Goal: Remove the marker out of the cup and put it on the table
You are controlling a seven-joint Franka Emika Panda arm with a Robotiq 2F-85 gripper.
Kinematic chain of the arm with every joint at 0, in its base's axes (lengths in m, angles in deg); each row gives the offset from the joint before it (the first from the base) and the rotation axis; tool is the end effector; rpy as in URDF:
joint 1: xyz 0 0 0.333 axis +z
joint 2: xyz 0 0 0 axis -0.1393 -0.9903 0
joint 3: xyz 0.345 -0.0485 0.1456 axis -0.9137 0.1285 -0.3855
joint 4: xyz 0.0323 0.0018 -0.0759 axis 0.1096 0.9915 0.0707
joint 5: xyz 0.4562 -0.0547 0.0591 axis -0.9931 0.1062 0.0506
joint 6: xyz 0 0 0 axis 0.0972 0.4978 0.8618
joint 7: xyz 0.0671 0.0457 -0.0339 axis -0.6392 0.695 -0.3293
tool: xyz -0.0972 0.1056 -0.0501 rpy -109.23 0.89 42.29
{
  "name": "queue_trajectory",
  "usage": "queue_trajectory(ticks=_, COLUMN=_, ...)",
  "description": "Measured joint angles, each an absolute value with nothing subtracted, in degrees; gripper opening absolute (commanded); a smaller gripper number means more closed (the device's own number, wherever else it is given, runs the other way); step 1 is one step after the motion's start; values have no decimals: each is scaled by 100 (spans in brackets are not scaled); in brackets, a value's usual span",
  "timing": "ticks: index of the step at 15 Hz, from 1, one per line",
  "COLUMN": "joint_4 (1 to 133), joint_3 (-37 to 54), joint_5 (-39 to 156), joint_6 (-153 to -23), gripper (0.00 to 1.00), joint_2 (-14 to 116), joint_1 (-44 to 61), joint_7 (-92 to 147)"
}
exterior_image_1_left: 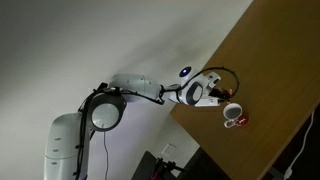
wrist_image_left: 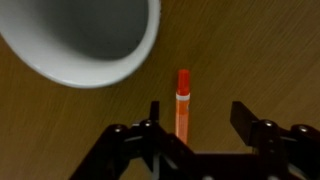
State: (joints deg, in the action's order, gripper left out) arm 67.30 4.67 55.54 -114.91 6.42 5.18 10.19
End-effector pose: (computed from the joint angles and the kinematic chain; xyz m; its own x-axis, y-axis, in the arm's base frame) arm 0.7504 -0.0406 -0.0679 0.9770 0.1741 0.1227 0.1714 -0.9847 0.0323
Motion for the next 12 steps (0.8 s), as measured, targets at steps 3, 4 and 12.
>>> queue_trajectory(ticks=3, joint_4=6769, joint_3=539, joint_5=5580, joint_6=-11447, gripper=100, joint_2=784, joint_1=552, joint_7=1020)
queue_trajectory(ticks=4, joint_4=6813, joint_3=552, joint_5=5589, joint_6=-11416, gripper=100, joint_2=869, joint_1=552, joint_7=1020)
queue_trajectory(ticks=12, joint_4=7227, joint_3=560, joint_5=5624, joint_6=-10829, gripper=100, joint_2=1611, joint_1=523, joint_7=1020)
